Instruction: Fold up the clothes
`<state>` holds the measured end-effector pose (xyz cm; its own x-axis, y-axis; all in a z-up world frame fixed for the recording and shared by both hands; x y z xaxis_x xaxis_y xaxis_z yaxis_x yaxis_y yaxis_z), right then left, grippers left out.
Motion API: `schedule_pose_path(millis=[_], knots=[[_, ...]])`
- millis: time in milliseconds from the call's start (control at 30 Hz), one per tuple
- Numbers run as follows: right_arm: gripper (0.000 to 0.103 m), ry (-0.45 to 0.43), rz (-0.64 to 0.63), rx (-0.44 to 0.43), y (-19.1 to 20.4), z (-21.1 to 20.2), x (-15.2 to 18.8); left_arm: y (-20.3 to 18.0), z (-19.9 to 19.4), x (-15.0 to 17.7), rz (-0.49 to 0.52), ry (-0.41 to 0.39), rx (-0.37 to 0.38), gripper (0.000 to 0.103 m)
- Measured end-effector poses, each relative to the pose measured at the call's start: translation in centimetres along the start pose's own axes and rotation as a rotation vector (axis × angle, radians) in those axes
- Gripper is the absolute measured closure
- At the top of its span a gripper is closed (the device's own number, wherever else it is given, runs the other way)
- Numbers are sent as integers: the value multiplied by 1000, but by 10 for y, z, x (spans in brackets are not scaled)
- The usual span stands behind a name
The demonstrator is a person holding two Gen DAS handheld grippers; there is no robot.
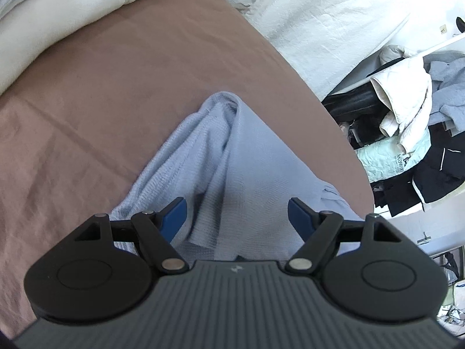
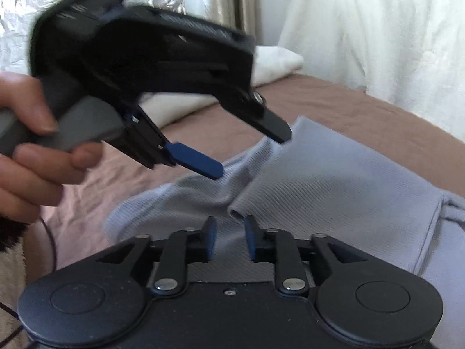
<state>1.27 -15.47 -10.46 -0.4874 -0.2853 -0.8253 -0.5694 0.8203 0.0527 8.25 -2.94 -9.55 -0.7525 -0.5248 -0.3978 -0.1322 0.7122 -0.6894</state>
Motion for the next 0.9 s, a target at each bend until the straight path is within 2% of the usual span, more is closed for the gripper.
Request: schedule_pose_path(millis=[133,167,300,400,500,667,767,900], knots=[[57,-28,-14,49,-7,-15,-5,0,-1,-2,50,0,-53,28],[57,-36,-1,65,-12,-20,-6,1,-1,-3,56,-2,-63,28],[49,-79,175,176,-57,-38,-2,2,2,-9,51,11,-53,31],[49,-95,330,272,-95,-52,6,-3,8,-6,90,30,-60,33],[48,-111,449,297,-122,-68,17,-9,16,0,130,54,-55,35],[45,-94,632,264,-151,-75,43,-16,31,1,178,59,-25,36],[45,-92,737,197,-163,-65,50,-18,43,-9,225,30,2,36],[42,-111,828,121,-189,-39,43,-2,64,-31,126,43,95,35]])
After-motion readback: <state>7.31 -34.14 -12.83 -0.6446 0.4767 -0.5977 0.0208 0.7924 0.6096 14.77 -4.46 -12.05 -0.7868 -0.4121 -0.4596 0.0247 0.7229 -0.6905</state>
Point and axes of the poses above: each gripper's, at about its wrist camera, not at the fingertips, and z roughly the way its jaws point, y to its left, x to its underside, the point moved 4 cm from there along z, roughly the way its jaws point, and after that the axes turned 7 degrees about -y, right-handed, at the moved point
